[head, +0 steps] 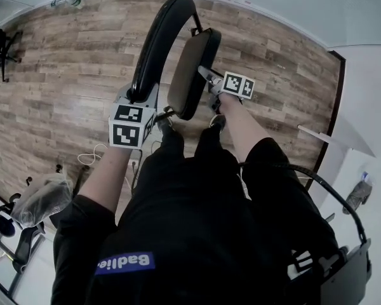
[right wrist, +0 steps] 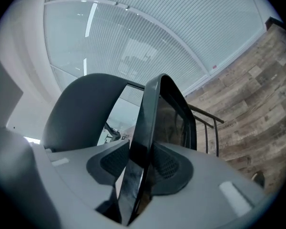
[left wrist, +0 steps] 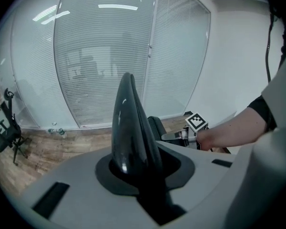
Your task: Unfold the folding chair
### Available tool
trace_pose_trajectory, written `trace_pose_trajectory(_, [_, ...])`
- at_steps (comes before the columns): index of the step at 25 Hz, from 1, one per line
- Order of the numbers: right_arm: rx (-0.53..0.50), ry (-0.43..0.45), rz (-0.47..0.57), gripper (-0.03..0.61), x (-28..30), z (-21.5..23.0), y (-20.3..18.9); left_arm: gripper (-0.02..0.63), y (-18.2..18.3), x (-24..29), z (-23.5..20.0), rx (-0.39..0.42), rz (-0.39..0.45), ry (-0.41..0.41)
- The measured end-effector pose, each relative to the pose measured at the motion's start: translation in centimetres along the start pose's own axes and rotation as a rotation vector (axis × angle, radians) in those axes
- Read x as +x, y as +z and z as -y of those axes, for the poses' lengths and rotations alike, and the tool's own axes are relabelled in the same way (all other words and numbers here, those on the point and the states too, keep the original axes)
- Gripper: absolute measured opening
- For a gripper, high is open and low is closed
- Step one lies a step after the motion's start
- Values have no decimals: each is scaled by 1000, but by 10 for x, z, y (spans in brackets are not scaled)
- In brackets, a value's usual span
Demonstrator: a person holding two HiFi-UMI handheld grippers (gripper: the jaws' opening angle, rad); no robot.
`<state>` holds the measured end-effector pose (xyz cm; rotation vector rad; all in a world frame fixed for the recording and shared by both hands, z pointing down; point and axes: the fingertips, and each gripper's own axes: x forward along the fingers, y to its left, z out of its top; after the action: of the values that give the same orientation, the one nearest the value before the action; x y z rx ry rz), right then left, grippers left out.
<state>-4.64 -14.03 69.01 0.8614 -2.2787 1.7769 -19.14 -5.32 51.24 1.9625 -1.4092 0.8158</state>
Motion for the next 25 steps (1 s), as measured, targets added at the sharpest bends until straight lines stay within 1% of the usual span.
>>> trace_pose_trajectory(6, [64, -10, 90, 144, -20, 31, 1, 84, -11, 6, -27, -35, 12, -22])
trace_pose_trajectory(15, [159, -18, 225, 149, -57, 92, 10, 84, -20, 29, -37, -74, 25, -75])
trace_pose_trajectory(20, [182, -22, 258, 157, -72, 120, 10, 84, -27, 38, -36, -91, 29, -91])
trace_pose_trajectory(25, [194, -41, 253, 164, -77, 135, 5, 84, -34, 40, -41, -108, 29, -102])
